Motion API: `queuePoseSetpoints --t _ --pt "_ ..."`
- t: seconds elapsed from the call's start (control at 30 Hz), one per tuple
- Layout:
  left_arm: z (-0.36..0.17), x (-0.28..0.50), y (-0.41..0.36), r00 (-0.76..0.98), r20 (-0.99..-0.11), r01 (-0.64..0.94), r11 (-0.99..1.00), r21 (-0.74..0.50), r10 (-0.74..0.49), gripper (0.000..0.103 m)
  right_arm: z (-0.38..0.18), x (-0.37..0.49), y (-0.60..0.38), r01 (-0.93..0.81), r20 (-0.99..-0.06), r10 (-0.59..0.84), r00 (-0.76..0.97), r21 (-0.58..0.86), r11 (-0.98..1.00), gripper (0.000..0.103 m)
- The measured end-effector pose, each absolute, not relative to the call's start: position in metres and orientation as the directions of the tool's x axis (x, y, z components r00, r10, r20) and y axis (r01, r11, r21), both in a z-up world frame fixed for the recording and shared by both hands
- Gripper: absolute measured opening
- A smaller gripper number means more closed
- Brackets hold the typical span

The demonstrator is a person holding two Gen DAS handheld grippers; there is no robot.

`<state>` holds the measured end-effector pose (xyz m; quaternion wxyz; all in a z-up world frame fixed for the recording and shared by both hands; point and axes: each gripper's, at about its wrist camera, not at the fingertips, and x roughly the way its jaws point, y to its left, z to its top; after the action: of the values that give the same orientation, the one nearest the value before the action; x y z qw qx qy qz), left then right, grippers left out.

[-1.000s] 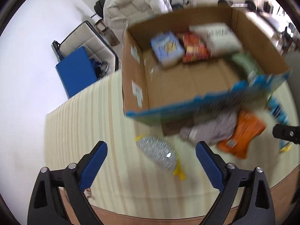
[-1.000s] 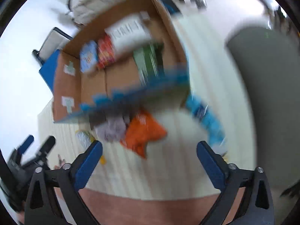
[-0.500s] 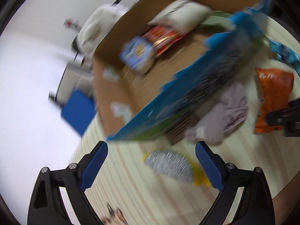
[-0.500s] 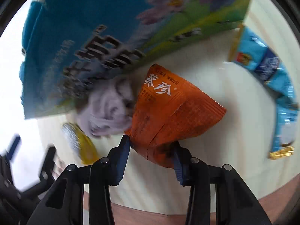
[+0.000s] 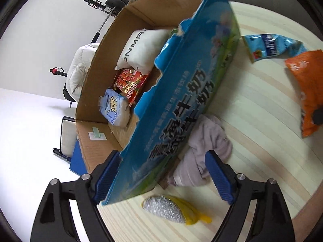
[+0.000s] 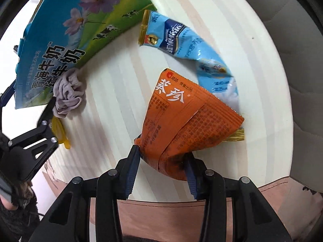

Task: Organize soft objects
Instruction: 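Grasp the orange snack bag with right gripper while left grasps lilac cloth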

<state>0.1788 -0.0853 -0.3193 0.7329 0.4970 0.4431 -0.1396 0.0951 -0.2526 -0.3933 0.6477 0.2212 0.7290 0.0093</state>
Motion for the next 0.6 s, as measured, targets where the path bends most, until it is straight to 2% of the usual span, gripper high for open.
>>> queuePoseSetpoints --t 0.2,0.3,0.47,0.5,0.57,0.6 --pt "-0.32 0.154 -0.083 0.608 -0.759 0.64 0.421 0.642 0.233 0.085 -0.395 0.095 -0.248 0.311 -0.939 0.34 -0.059 0.306 0.9 0.045" --pt "-0.335 0.154 -0.085 0.576 -0.783 0.673 0.407 0.618 0.236 0.085 -0.395 0.095 -0.249 0.303 -0.939 0.338 -0.063 0.305 0.903 0.045" --pt "-0.374 0.192 -0.089 0.424 -0.866 0.73 0.466 0.5 0.265 0.084 -0.393 0.122 -0.256 0.288 -0.939 0.335 -0.075 0.301 0.909 0.045" --pt "-0.377 0.197 -0.089 0.39 -0.884 0.736 0.489 0.468 0.259 0.081 -0.393 0.123 -0.254 0.285 -0.939 0.335 -0.079 0.301 0.91 0.045" --pt "-0.378 0.205 -0.093 0.334 -0.912 0.742 0.53 0.411 0.239 0.065 -0.394 0.126 -0.253 0.279 -0.935 0.341 -0.097 0.304 0.911 0.045" --pt "-0.376 0.207 -0.095 0.299 -0.928 0.749 0.548 0.373 0.222 0.05 -0.395 0.127 -0.252 0.272 -0.933 0.343 -0.107 0.304 0.913 0.045"
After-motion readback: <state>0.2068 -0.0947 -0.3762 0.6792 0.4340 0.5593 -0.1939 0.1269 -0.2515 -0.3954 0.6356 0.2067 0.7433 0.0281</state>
